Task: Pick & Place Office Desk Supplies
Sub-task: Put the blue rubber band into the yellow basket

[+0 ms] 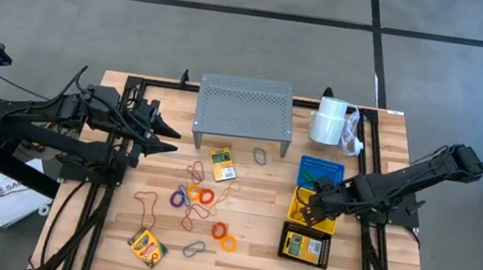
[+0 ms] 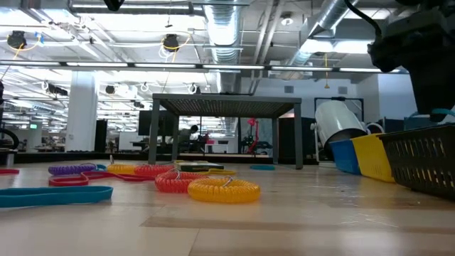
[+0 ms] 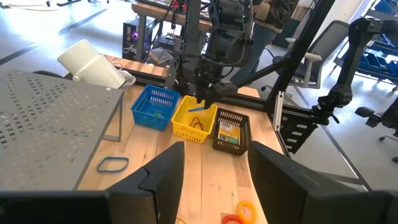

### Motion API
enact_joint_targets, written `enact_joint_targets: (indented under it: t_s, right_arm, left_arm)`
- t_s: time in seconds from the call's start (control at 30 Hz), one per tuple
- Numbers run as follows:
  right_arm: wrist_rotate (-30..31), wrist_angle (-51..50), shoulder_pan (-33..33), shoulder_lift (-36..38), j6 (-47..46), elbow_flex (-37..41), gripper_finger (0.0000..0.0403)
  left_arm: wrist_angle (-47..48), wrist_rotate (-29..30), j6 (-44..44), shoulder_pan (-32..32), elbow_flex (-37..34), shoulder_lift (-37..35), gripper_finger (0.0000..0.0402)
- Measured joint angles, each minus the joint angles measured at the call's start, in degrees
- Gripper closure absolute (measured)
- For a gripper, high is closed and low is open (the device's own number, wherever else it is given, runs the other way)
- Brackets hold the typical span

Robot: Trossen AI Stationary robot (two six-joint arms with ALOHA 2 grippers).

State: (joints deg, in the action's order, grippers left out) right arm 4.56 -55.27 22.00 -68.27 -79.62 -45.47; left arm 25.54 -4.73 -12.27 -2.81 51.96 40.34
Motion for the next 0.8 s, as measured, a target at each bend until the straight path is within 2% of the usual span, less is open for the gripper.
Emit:
enact_joint_targets:
  t_s: [0.1,0.27,0.37,0.63,0.8]
  right_arm:
    - [0.18,0.19,0.0,0.02,-0.38,0.02,0.0202]
    - [2.25,6.47,0.0,0.28,-4.37,2.51,0.0189]
    - [2.78,7.34,0.33,-0.55,-8.02,4.04,0.019]
    - [8.73,22.23,1.64,0.69,-15.97,9.34,0.02]
    - [10.72,23.92,2.62,0.83,-17.92,10.19,0.0205]
  left_arm:
    - [0.0,0.0,0.0,0.0,0.0,0.0,0.0229]
    - [0.0,0.0,0.0,-0.02,0.0,0.0,0.0229]
    - [0.0,0.0,-0.02,-0.01,0.0,0.01,0.0229]
    - [0.0,0.0,-0.15,-0.02,0.0,0.02,0.0229]
    - [0.0,-0.01,-0.15,0.0,0.0,0.0,0.0229]
